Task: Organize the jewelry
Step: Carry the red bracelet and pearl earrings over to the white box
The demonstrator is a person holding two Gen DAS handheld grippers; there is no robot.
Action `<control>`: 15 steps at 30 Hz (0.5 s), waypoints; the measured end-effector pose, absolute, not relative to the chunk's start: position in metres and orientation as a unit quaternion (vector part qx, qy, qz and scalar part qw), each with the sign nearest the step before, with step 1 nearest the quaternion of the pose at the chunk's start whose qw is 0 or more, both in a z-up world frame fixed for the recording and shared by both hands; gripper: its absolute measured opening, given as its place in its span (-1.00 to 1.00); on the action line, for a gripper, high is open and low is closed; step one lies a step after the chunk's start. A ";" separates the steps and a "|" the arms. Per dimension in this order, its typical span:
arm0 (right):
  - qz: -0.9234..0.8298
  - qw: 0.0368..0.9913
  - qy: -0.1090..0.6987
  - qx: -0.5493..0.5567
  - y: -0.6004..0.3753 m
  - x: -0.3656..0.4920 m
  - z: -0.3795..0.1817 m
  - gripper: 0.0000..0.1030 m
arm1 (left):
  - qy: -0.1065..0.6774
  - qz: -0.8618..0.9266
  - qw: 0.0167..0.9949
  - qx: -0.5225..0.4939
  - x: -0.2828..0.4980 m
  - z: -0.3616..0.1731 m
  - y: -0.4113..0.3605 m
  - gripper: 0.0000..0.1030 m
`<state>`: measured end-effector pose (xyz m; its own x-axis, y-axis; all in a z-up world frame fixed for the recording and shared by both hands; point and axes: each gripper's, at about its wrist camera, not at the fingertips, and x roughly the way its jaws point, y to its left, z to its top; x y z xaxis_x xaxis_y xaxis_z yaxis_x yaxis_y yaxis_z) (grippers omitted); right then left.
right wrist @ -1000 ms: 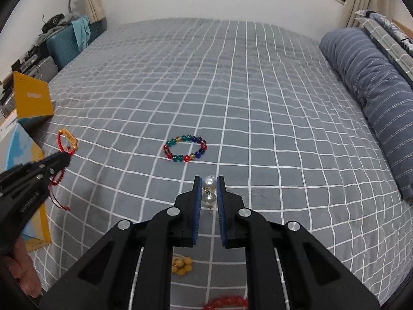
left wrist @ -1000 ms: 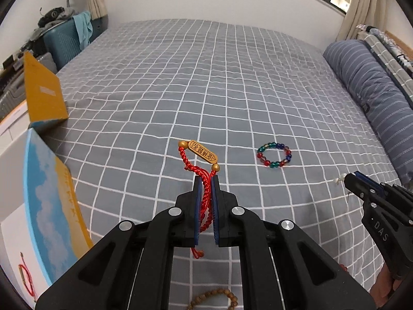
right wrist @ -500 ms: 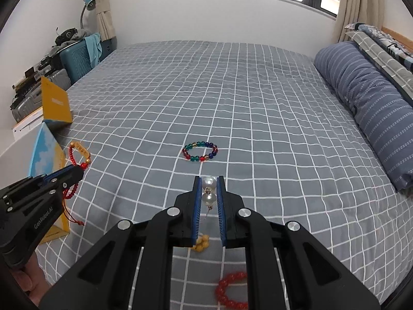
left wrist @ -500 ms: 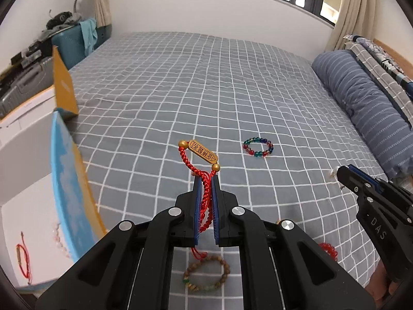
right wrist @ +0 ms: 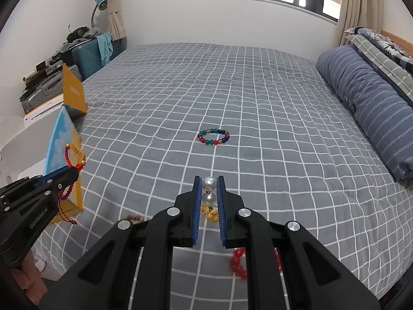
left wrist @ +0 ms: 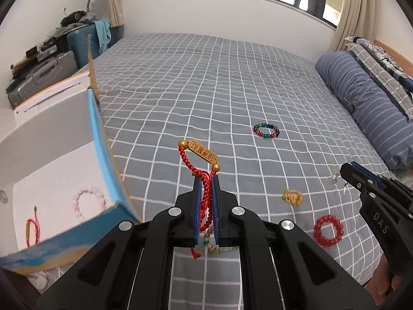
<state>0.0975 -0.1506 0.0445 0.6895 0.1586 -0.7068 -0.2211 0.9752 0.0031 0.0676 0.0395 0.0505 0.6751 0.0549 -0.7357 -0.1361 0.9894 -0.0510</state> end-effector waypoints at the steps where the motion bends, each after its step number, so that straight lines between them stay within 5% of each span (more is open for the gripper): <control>1: 0.106 0.918 0.380 -0.041 -0.150 0.094 0.045 -0.79 | 0.399 0.053 0.914 -0.050 0.064 0.052 0.039 -0.86; 15: 0.133 0.916 0.377 -0.036 -0.134 0.063 0.060 -0.79 | 0.382 0.075 0.920 -0.048 0.016 0.078 0.062 -0.86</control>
<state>0.0632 -0.1339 0.0601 0.6804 0.2162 -0.7002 -0.2704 0.9621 0.0344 0.0164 0.0616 0.0777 0.6961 0.1019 -0.7107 -0.1748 0.9841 -0.0302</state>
